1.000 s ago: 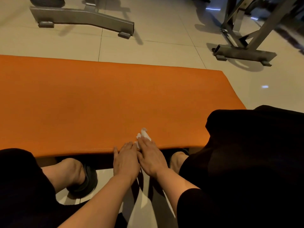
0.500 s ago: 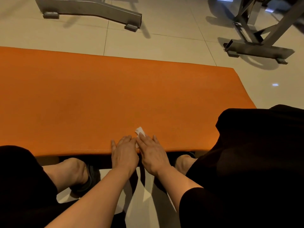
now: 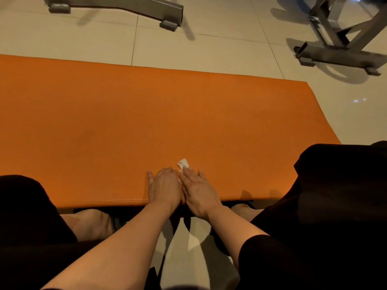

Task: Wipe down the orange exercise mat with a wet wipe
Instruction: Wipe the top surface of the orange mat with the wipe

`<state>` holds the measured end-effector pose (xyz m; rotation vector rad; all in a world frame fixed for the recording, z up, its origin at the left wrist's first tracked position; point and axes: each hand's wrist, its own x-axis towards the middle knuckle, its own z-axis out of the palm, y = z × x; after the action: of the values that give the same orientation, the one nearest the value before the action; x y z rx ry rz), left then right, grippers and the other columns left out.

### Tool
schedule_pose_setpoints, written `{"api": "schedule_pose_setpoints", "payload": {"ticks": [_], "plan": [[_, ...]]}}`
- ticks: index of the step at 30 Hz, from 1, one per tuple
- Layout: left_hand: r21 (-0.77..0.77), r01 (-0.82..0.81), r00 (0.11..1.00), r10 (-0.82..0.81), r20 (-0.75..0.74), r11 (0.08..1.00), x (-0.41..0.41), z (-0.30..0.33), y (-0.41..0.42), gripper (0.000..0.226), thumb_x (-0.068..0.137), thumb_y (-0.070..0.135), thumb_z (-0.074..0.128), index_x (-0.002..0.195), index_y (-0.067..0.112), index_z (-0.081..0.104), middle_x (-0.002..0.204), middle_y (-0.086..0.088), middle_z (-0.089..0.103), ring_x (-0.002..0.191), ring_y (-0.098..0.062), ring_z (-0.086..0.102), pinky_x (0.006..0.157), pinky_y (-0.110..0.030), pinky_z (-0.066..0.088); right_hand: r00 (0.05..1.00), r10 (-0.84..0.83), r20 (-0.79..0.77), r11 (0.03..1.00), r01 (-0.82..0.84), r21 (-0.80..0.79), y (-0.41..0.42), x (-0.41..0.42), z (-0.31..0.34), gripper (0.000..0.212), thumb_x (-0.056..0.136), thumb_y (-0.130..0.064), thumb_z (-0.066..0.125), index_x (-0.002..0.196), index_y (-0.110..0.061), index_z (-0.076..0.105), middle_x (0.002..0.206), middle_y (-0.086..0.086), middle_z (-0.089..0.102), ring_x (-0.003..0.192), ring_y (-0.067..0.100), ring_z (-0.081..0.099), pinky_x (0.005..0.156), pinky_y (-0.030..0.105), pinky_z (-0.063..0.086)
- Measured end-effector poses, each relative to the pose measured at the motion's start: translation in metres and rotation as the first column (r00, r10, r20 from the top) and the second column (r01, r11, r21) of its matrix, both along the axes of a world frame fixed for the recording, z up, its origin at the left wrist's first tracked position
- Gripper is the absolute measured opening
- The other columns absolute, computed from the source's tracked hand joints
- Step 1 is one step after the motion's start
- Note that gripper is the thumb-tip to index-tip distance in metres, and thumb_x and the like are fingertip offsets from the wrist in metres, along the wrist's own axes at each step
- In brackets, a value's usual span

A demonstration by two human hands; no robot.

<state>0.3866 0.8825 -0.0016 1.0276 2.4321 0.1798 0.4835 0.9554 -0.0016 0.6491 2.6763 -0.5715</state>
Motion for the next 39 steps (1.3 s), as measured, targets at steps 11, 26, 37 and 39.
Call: {"api": "schedule_pose_setpoints", "payload": {"ticks": [11, 26, 37, 39], "plan": [[-0.017, 0.003, 1.000, -0.003, 0.007, 1.000, -0.031, -0.007, 0.006, 0.041, 0.093, 0.016, 0.051, 0.134, 0.020, 0.050, 0.153, 0.001, 0.035, 0.142, -0.014, 0.028, 0.117, -0.051, 0.003, 0.991, -0.129, 0.046, 0.990, 0.131, -0.054, 0.009, -0.029, -0.005, 0.056, 0.106, -0.036, 0.020, 0.155, -0.010, 0.012, 0.163, 0.005, 0.002, 0.150, 0.014, -0.002, 0.117, 0.029, -0.012], [-0.038, 0.119, 0.992, -0.117, 0.041, 0.992, -0.070, -0.015, 0.015, 0.040, 0.098, 0.019, 0.045, 0.137, 0.015, 0.045, 0.155, -0.003, 0.030, 0.141, -0.019, 0.029, 0.117, -0.044, 0.016, 0.998, -0.064, 0.024, 0.990, 0.066, -0.122, 0.023, -0.056, -0.019, 0.055, 0.106, -0.039, 0.021, 0.155, -0.015, 0.013, 0.163, 0.002, 0.002, 0.150, 0.012, 0.000, 0.117, 0.029, -0.012], [0.007, 0.112, 0.993, -0.112, 0.035, 0.994, -0.086, -0.025, 0.030, 0.043, 0.096, 0.022, 0.049, 0.138, 0.015, 0.045, 0.154, -0.003, 0.033, 0.140, -0.020, 0.031, 0.115, -0.034, 0.024, 0.988, -0.146, 0.044, 0.982, 0.150, -0.116, 0.044, -0.072, -0.030, 0.055, 0.106, -0.036, 0.022, 0.155, -0.012, 0.012, 0.163, 0.002, 0.001, 0.149, 0.012, -0.001, 0.115, 0.025, -0.013], [0.005, 0.109, 0.993, -0.109, 0.047, 0.994, -0.088, -0.027, 0.032, 0.045, 0.096, 0.022, 0.048, 0.141, 0.016, 0.043, 0.155, -0.003, 0.031, 0.141, -0.019, 0.029, 0.116, -0.033, 0.023, 0.999, -0.035, 0.012, 0.984, 0.036, -0.174, 0.044, -0.075, -0.031, 0.054, 0.106, -0.035, 0.023, 0.156, -0.016, 0.012, 0.163, -0.001, 0.001, 0.149, 0.009, -0.001, 0.115, 0.024, -0.014]]}}
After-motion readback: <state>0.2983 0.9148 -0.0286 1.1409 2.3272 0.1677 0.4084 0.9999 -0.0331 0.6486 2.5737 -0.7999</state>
